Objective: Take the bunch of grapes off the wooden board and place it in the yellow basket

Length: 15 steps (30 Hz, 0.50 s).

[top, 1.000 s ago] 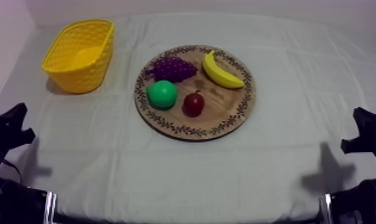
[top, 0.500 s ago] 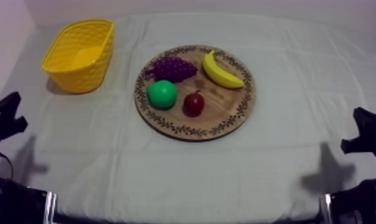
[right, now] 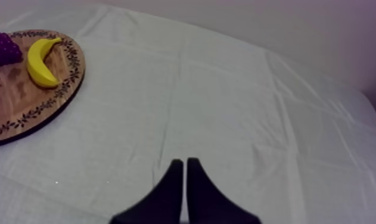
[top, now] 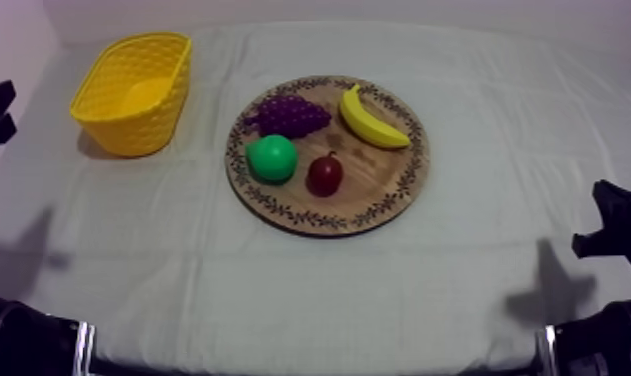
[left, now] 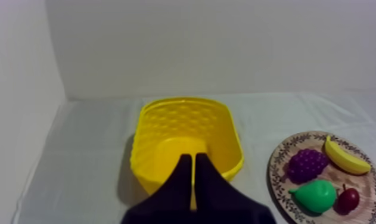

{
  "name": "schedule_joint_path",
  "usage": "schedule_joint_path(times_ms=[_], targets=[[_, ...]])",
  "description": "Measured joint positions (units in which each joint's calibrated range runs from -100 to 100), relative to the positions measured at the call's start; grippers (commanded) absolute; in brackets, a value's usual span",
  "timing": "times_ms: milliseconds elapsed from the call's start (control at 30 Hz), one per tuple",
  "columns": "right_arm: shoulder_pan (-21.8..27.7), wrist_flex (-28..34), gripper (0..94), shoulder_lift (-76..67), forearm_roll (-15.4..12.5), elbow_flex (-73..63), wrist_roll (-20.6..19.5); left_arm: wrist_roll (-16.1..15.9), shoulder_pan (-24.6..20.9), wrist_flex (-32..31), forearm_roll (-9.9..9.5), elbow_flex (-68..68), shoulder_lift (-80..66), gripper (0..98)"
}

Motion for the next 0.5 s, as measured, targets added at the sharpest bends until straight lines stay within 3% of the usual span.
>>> schedule_joint_path(times_ms=[167, 500], targets=[[0.0, 0.0, 0.5, 0.0, 0.0, 0.0, 0.0, -0.7, 2.0, 0.6, -0.05, -7.8, 8.0, 0.0], [0.0, 0.0, 0.5, 0.0, 0.0, 0.0, 0.0, -2.9, 5.9, 10.2, -0.15, -26.8, 23.3, 0.0]])
